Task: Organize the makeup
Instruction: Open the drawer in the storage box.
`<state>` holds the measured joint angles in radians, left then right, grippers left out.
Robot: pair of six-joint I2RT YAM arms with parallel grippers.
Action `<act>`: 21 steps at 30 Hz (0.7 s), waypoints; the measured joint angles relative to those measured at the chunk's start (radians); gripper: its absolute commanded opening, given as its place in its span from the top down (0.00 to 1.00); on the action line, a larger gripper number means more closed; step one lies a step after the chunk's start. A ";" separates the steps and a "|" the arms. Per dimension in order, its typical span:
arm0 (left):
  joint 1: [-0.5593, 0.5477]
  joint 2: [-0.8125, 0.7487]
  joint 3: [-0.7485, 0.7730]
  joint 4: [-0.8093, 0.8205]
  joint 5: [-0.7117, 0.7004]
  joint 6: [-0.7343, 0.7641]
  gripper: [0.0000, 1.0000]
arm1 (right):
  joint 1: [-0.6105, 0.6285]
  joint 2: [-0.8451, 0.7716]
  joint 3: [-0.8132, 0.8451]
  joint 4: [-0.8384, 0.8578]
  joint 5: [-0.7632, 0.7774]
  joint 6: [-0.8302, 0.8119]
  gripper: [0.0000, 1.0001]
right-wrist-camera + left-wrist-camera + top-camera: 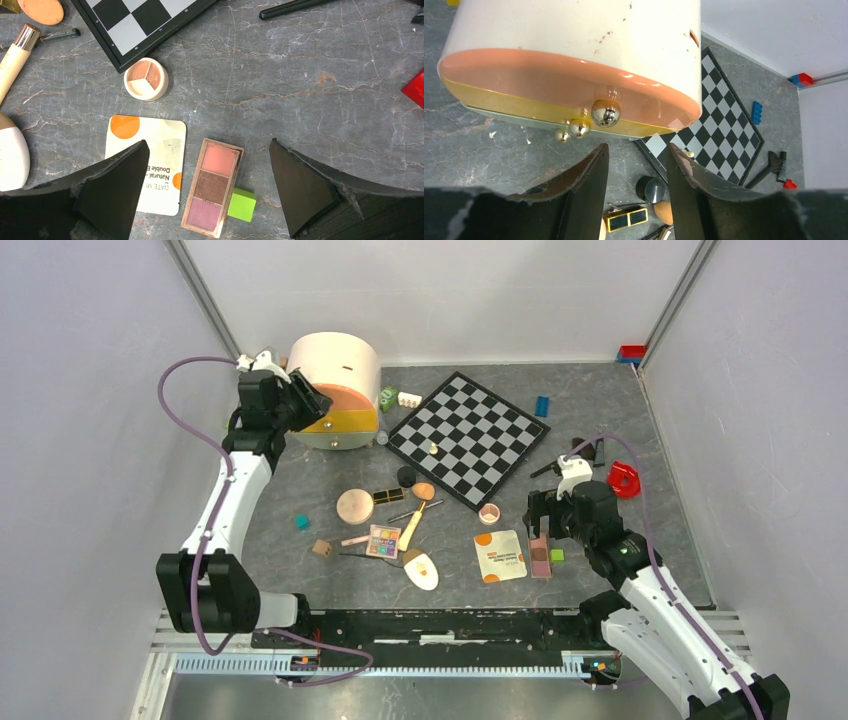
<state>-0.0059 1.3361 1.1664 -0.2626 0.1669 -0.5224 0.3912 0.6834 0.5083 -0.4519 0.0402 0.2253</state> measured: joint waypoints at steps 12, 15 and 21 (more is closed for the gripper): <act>0.000 0.039 0.016 -0.005 -0.057 0.103 0.48 | 0.000 0.007 0.000 0.000 -0.014 -0.014 0.03; 0.000 0.061 0.033 -0.005 -0.061 0.127 0.48 | 0.000 0.016 0.000 0.002 -0.021 -0.015 0.03; 0.000 0.129 0.060 0.003 -0.050 0.156 0.52 | 0.000 0.034 0.000 0.002 -0.026 -0.021 0.03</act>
<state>-0.0059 1.4651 1.2266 -0.2592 0.1165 -0.3668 0.3912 0.7177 0.5083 -0.4500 0.0143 0.2039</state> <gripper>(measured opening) 0.492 0.975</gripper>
